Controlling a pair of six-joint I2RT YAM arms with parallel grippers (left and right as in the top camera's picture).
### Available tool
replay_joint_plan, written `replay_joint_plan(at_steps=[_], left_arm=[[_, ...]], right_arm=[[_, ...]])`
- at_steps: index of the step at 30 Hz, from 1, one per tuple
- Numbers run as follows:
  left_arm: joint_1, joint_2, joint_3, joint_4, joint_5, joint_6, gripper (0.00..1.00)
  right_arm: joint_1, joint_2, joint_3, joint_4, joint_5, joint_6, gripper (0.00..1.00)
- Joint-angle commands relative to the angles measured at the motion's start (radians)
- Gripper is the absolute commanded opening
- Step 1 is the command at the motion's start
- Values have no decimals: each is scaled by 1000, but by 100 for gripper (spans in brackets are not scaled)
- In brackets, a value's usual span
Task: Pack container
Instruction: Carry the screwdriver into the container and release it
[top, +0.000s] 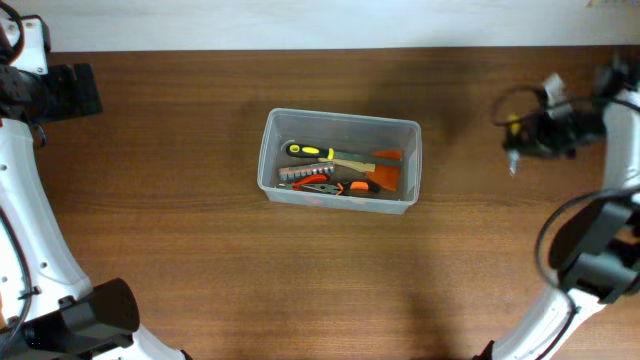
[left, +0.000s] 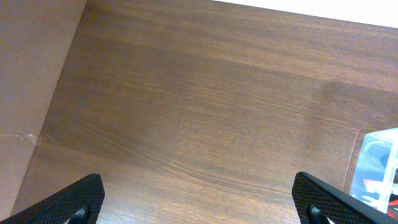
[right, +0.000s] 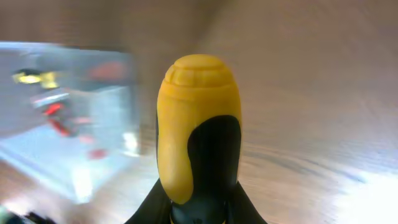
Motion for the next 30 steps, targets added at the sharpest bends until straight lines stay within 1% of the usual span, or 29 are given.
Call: replay_joint_plan(at_steps=[1, 4, 8, 13, 17, 20, 27, 30], left_arm=[[3, -5, 1, 0, 4, -9, 99], [3, -5, 1, 0, 4, -9, 99], [3, -5, 1, 0, 4, -9, 99], [3, -5, 1, 0, 4, -9, 99], [3, -5, 1, 0, 4, -9, 99], [3, -5, 1, 0, 4, -9, 99], [3, -5, 1, 0, 4, -9, 99], [3, -5, 1, 0, 4, -9, 99]], right_arm=[[160, -162, 94, -3, 21, 4, 4], [328, -225, 130, 38, 195, -7, 4], [540, -243, 130, 84, 375, -96, 4], [690, -169, 108, 100, 502, -233, 4], [718, -86, 108, 101, 513, -333, 4], [718, -31, 108, 99, 513, -378, 4], [717, 43, 108, 89, 510, -556, 4], [717, 66, 107, 89, 480, -589, 8]])
